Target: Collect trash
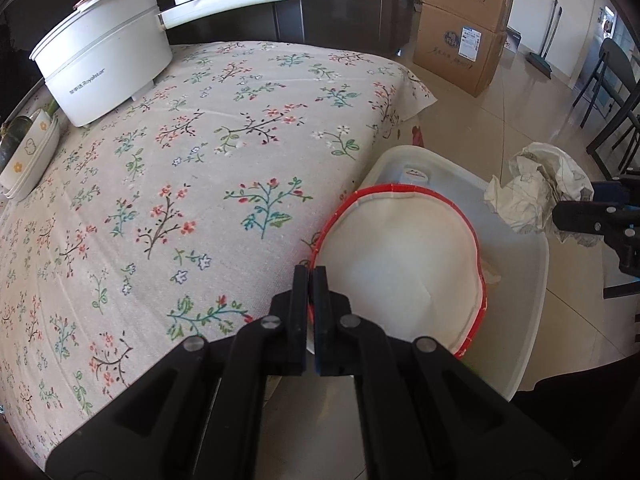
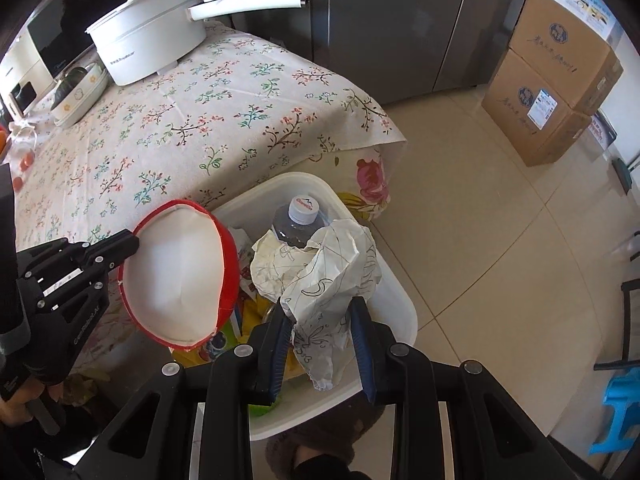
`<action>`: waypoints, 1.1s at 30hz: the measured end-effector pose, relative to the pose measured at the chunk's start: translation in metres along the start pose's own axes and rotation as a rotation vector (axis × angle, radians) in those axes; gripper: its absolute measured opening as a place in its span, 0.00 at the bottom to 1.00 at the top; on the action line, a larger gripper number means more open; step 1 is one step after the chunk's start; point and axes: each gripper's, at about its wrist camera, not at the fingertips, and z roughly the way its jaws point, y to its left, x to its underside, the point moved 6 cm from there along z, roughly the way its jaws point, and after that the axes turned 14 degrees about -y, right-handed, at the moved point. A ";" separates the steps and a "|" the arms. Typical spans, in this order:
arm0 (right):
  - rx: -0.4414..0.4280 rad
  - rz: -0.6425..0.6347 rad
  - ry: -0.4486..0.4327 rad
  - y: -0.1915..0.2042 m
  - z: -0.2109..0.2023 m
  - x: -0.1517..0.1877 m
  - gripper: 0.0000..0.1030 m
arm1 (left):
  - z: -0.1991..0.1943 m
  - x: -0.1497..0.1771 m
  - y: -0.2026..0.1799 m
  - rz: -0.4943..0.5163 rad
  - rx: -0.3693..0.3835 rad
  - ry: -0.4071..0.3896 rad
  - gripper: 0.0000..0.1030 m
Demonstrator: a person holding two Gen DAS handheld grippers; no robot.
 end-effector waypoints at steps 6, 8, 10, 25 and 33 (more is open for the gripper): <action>0.023 0.015 0.016 -0.009 0.003 0.004 0.30 | -0.001 -0.003 -0.002 0.004 0.042 -0.035 0.27; 0.027 0.018 0.021 -0.010 0.004 0.005 0.30 | -0.008 -0.005 0.000 0.019 0.037 -0.055 0.36; 0.027 0.018 0.025 -0.009 0.004 0.005 0.30 | -0.015 -0.006 0.003 0.035 0.035 -0.067 0.43; -0.016 0.013 0.022 0.019 0.010 0.000 0.36 | -0.071 0.003 0.052 -0.045 -0.029 -0.099 0.78; 0.000 0.024 -0.029 0.032 -0.001 -0.008 0.66 | -0.096 0.013 0.070 -0.077 -0.088 -0.109 0.87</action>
